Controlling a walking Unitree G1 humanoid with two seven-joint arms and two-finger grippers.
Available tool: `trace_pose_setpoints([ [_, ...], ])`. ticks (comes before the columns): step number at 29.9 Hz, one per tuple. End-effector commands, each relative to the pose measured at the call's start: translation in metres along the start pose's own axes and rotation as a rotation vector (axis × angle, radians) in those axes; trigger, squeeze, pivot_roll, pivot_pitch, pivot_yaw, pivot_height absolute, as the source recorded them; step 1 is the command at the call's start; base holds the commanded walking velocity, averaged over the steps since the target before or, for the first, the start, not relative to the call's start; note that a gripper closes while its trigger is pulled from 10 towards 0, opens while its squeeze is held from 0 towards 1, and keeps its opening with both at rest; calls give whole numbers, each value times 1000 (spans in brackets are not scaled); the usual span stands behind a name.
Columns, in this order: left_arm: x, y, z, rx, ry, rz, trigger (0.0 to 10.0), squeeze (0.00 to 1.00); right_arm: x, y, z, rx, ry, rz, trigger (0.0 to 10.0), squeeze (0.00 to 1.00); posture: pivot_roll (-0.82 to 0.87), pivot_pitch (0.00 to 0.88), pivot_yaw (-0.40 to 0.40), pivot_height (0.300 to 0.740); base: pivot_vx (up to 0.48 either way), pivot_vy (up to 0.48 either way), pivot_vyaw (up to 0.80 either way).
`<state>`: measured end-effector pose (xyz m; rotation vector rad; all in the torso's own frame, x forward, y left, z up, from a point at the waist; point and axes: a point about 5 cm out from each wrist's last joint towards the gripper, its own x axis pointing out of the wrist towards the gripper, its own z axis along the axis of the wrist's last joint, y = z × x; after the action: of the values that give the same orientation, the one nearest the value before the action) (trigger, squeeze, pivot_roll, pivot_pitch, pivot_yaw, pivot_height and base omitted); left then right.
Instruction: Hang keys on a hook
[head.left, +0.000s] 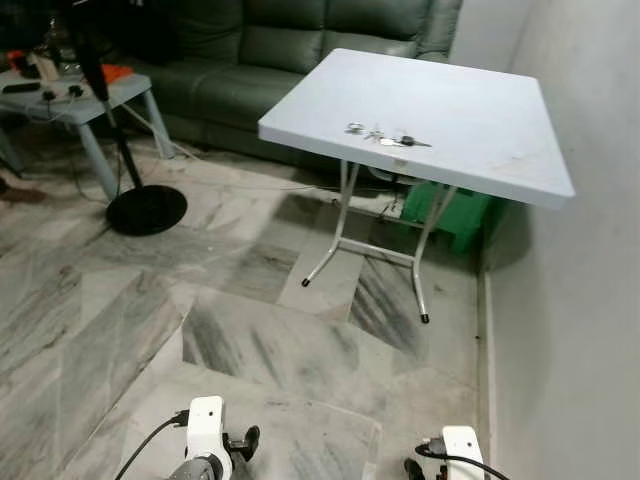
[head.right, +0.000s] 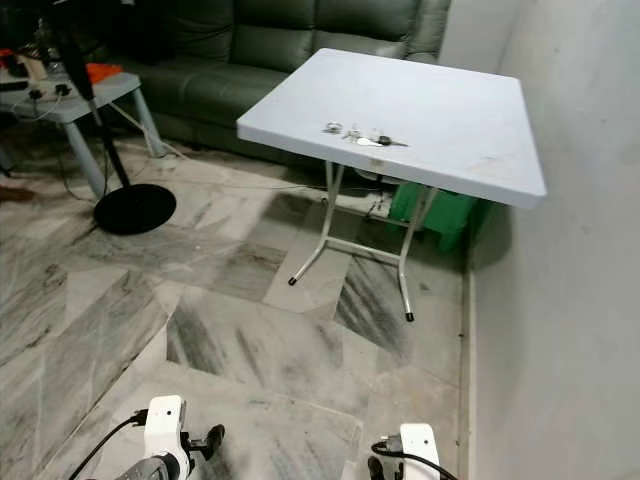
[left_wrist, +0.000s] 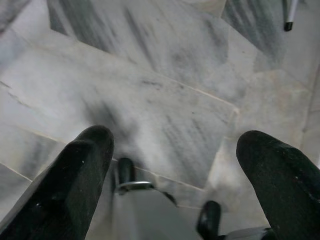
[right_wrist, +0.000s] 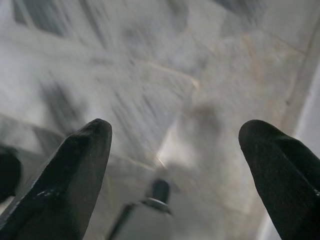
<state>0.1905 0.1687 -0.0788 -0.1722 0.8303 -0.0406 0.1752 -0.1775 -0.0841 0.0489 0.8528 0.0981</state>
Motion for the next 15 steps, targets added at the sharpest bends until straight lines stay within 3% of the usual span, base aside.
trace_pose_setpoints([
  [1, 2, -3, 3, -8, -8, -4, 10000, 0, -4, -8, -8, 3, 17, -25, 10000, 0, 36, 0, -67, 740, 0, 330, 0],
  [15, 1, -2, 2, -17, -2, 1, 10000, 0, -4, -7, -9, 4, 17, -21, 10000, 0, 35, 0, -68, 740, 0, 398, 0],
])
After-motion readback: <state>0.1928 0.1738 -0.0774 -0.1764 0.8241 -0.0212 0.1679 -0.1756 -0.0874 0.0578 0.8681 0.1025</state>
